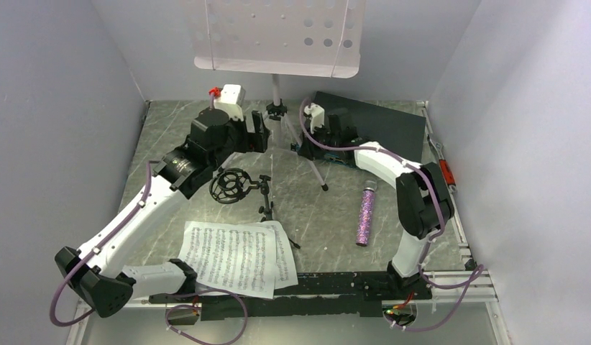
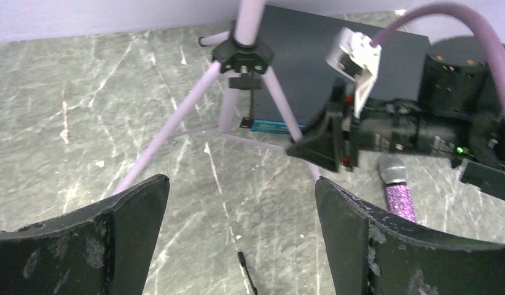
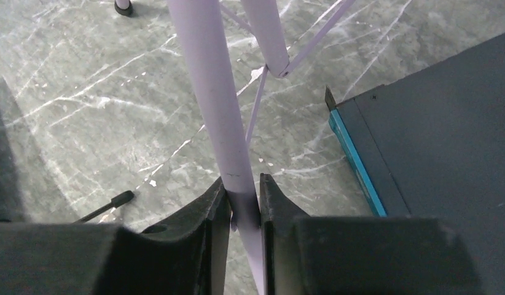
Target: Set up the instrument practice props
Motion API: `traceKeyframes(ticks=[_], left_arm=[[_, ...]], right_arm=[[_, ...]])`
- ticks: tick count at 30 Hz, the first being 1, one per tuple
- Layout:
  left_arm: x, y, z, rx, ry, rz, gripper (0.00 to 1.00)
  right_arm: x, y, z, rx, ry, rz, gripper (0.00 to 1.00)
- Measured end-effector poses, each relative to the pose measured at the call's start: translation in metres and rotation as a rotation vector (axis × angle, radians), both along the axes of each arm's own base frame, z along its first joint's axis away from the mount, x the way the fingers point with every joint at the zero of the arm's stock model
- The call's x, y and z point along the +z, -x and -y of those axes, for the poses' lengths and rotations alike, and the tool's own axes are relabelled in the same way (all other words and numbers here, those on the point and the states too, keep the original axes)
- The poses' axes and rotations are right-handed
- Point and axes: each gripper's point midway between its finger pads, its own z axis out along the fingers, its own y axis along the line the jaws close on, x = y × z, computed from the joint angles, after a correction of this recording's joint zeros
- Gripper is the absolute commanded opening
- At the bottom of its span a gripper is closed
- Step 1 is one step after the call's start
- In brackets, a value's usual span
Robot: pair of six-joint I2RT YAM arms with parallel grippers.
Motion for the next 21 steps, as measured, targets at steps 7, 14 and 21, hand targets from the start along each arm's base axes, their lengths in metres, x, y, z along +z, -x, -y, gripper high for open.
traceKeyframes(ticks=[7,14,21], left_arm=[[-0.015,-0.018,-0.039,0.033,0.036,-0.032,0.94],[-0.023,-0.036,-0.066,-0.039,0.179,-0.041,0.94],[0.013,-0.054,-0.106,-0.095,0.398,0.084,0.94]], right_arm=[[-0.052,0.042,0.031,-0.093,0.061,-0.228,0.74],[-0.023,0.05,0.028,-0.119,-0.037,-0.215,0.9],[0.067,0.043,0.018,-0.123,-0.229,0.001,0.99]])
